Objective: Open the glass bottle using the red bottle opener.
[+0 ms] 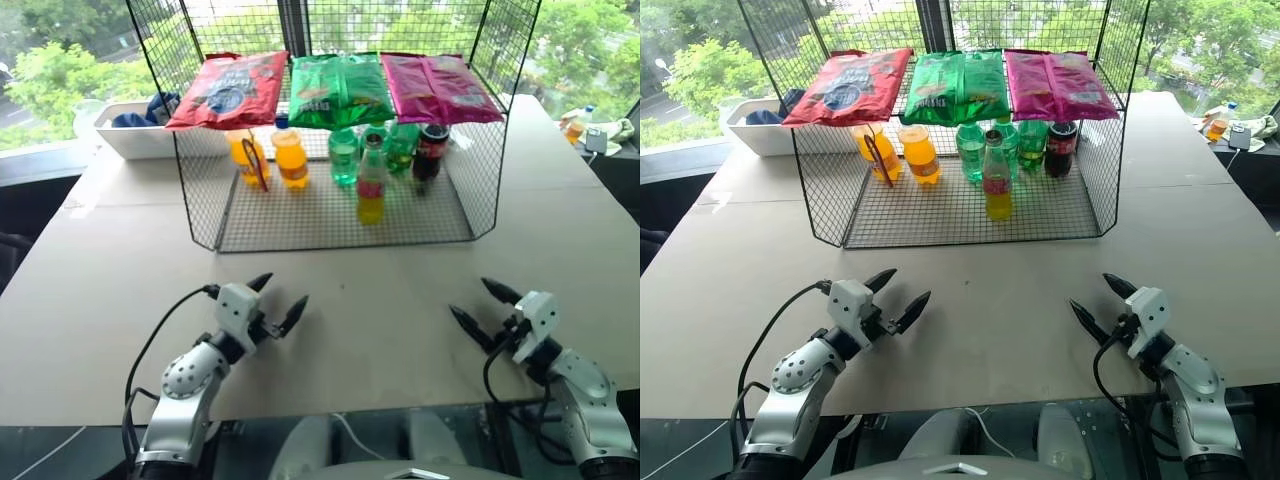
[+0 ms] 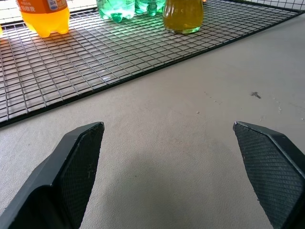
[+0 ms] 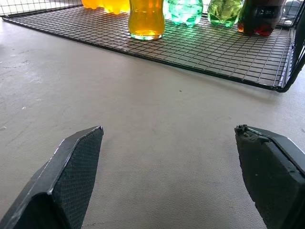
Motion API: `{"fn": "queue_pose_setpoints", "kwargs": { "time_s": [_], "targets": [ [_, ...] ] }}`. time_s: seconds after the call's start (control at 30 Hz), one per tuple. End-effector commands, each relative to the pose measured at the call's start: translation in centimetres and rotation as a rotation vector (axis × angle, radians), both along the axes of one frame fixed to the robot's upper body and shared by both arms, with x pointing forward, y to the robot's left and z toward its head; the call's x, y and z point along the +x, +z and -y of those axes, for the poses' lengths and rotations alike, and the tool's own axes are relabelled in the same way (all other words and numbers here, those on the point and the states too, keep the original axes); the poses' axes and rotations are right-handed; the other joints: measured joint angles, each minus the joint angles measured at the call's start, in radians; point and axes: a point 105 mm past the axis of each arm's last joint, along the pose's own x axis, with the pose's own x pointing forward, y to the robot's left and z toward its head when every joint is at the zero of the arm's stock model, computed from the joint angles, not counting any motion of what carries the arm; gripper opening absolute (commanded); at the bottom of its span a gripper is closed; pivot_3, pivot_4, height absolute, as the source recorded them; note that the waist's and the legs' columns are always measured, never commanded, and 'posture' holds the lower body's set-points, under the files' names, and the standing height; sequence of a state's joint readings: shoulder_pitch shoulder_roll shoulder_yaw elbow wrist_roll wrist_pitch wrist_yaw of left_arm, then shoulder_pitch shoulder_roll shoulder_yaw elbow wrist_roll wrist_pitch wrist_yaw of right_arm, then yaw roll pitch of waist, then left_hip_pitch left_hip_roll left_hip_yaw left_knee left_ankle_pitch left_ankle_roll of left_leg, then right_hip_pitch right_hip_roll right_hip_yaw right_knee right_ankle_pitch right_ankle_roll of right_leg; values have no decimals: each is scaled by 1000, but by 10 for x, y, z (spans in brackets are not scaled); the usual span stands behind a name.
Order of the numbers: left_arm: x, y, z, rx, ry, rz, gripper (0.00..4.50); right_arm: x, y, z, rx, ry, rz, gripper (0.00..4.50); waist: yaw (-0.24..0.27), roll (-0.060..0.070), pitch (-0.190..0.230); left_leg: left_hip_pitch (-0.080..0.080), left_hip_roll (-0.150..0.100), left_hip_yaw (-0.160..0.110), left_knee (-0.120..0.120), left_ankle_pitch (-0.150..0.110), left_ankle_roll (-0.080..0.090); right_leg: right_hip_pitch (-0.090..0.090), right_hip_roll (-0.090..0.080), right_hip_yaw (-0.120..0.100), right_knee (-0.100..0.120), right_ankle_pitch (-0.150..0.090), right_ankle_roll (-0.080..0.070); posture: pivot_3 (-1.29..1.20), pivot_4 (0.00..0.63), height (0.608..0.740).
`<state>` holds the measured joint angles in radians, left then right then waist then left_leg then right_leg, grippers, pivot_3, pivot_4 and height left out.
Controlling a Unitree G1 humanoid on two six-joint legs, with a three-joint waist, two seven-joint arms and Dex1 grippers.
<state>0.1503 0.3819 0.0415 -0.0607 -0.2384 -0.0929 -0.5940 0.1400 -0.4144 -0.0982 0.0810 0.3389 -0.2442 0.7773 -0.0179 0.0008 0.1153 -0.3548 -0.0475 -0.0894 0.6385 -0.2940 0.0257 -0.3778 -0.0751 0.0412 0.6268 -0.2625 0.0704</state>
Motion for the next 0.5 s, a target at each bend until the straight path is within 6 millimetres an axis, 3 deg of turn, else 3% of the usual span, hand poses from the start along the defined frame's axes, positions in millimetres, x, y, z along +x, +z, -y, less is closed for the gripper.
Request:
{"fn": "queue_pose_setpoints", "kwargs": {
  "time_s": [0.03,0.17,0.3,0.5],
  "targets": [
    [-3,-14,-2,-7,16,-61,4500,1,-4,-3,7,4,-12,4463,0,0,0,0,0,0,0,0,0,0,0,0,0,0,0,0,150,740],
    [14,-6,-15,-17,131,-23,4500,2,-1,-7,13,14,-1,4463,4,0,0,1,0,0,0,0,0,0,0,0,0,0,0,0,150,740],
    [33,1,-23,86,205,29,4500,2,9,-21,30,55,31,4463,8,0,1,1,1,-2,2,1,-1,1,3,-1,1,1,-2,0,150,740],
    [65,53,-22,3,302,211,4500,2,46,-60,107,163,134,4463,8,-4,6,-4,1,-3,5,1,-2,-3,4,-4,3,2,-2,0,150,740]
  ]
}}
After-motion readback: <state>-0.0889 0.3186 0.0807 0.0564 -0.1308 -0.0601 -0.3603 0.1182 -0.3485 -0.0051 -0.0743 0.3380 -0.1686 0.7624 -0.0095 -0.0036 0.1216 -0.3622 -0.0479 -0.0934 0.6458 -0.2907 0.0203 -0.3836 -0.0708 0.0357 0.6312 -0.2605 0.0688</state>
